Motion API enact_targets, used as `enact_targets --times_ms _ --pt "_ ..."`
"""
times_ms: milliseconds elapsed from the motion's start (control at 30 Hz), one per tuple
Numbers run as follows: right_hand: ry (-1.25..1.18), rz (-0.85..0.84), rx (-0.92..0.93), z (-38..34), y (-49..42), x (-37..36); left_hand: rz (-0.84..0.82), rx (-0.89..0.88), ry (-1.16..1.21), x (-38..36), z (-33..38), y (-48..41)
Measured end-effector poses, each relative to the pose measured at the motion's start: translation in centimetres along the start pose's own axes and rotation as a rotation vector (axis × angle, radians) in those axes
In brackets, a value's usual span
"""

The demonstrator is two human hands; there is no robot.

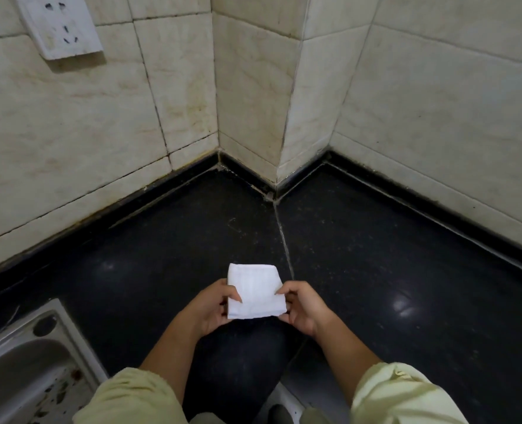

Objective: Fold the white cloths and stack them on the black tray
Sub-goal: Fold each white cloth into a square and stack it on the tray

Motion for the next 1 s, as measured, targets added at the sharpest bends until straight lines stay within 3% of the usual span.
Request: enact_targets --times_ms 367,567,1000 --pt "-0.16 0.055 0.161 -2.4 4.4 9.5 -0.309 -0.059 -0.249 -9.3 1.2 1.2" --pt "-0.243 0.113 0.228 -2.1 8.4 15.5 -0.399 -0.062 -0.34 -15.5 -0.5 2.1" --pt "-0.336 0.31 0.39 3.9 23.3 38.4 -0.627 -0.173 -0.62 -35.1 -14.1 12.1"
Point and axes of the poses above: each hand's wrist, its own y-axis away from the middle knuckle, its own x-axis out of the back of the hand, z = x × y, the point moved 1 cm from there along -y, towards the middle knuckle, and after that the axes turned 8 degrees about z, right-handed, at the moved point
